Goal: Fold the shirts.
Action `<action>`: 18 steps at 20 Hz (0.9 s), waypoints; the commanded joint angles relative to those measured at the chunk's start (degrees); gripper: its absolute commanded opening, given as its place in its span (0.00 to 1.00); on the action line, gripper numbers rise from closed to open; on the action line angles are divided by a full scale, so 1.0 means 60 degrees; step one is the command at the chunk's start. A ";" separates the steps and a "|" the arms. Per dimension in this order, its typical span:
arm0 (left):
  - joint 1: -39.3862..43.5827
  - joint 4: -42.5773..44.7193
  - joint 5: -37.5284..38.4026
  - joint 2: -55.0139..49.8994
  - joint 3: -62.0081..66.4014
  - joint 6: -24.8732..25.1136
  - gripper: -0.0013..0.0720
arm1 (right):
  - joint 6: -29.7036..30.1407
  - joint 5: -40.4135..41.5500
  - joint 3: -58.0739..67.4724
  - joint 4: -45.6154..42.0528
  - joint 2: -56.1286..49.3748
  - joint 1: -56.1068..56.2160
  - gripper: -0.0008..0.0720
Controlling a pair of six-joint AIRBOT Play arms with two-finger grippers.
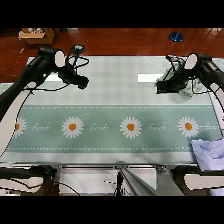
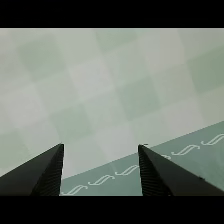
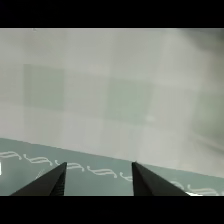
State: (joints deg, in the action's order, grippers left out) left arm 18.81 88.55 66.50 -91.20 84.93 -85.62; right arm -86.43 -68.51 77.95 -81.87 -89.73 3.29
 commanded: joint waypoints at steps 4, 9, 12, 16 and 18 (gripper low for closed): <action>0.0004 0.0124 -0.0739 -0.0036 0.0015 0.0015 0.79 | 0.0437 0.1428 0.0011 -0.0157 -0.0004 -0.0004 0.66; -0.0113 0.1264 -0.0856 0.0051 0.0226 0.0007 0.79 | -0.0645 0.1821 0.0561 -0.4594 0.0033 -0.0007 0.65; -0.0412 0.1279 -0.0645 0.0178 0.0415 -0.0007 0.79 | -0.1807 0.2277 0.1344 -0.6543 0.0029 -0.0579 0.65; -0.0521 0.1275 -0.0251 0.0200 0.0430 0.0000 0.79 | -0.1829 0.2503 0.1829 -0.4656 -0.0266 -0.2135 0.68; -0.0514 0.1271 -0.0182 0.0200 0.0430 -0.0004 0.79 | -0.1785 0.2470 0.1825 -0.3049 -0.0586 -0.2860 0.74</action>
State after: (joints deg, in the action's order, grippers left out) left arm 15.99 95.85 64.34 -90.11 87.35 -85.62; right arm -96.16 -54.39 87.77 -109.40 -91.44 -8.32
